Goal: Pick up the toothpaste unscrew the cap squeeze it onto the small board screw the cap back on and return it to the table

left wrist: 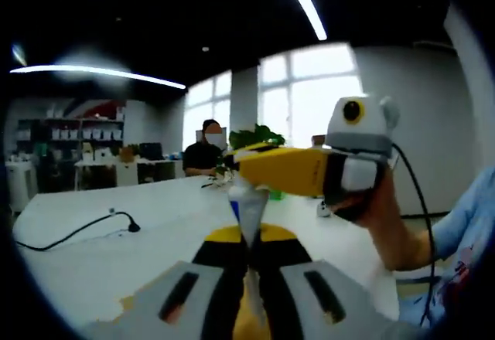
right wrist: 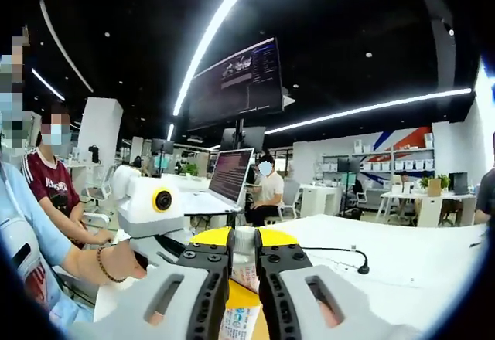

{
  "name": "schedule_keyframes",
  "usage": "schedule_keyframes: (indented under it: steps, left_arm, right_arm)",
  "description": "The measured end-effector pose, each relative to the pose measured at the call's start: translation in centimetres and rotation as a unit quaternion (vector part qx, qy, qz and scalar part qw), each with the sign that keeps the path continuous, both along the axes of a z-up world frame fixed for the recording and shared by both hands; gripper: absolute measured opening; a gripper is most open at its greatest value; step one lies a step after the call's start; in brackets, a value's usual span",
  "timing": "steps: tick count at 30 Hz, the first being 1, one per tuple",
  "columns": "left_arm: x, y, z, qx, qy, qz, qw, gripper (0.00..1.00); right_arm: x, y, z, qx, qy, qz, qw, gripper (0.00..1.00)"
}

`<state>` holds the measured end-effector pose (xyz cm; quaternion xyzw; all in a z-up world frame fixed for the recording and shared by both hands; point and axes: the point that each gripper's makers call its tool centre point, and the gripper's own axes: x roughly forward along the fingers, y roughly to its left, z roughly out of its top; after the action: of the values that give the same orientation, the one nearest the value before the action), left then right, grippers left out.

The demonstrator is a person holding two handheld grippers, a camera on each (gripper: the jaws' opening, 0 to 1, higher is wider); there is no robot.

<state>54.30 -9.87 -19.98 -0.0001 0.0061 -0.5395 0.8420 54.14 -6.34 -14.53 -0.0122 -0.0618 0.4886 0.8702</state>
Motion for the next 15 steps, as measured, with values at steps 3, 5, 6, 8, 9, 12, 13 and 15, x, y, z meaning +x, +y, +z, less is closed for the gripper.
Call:
schedule_keyframes:
  steps: [3,5,6,8,9,12,13,15]
  left_arm:
    - [0.1,0.5,0.1,0.0,-0.001,-0.014,0.9999,0.02]
    - [0.0,0.6,0.1,-0.001,-0.002,-0.023,0.9997,0.02]
    - [-0.1,0.5,0.0,-0.002,0.001,-0.032,0.9995,0.02]
    - [-0.3,0.3,0.0,-0.008,0.011,-0.048,0.9988,0.02]
    - [-0.6,0.2,-0.1,-0.008,0.017,-0.062,0.9979,0.02]
    - [-1.5,0.2,0.1,-0.023,0.033,-0.111,0.993,0.02]
    - [-1.7,0.3,0.2,-0.029,0.036,-0.126,0.991,0.02]
    - [-2.0,0.5,0.3,-0.037,0.046,-0.148,0.9871,0.02]
  right_arm:
    - [-0.2,0.2,0.0,0.006,0.001,0.016,0.9999,0.1]
    - [-0.2,0.2,0.1,0.01,0.002,0.017,0.9998,0.1]
    - [-0.3,0.2,0.0,0.01,0.004,0.019,0.9998,0.09]
    - [-0.4,0.2,-0.1,0.014,0.011,0.027,0.9995,0.09]
    - [-0.5,0.2,-0.2,0.013,0.014,0.034,0.9992,0.09]
    - [-1.3,0.5,-0.1,0.03,0.028,0.072,0.9966,0.09]
    - [-1.4,0.6,0.0,0.036,0.032,0.08,0.9956,0.09]
    - [-1.5,0.5,-0.1,0.041,0.035,0.089,0.9946,0.09]
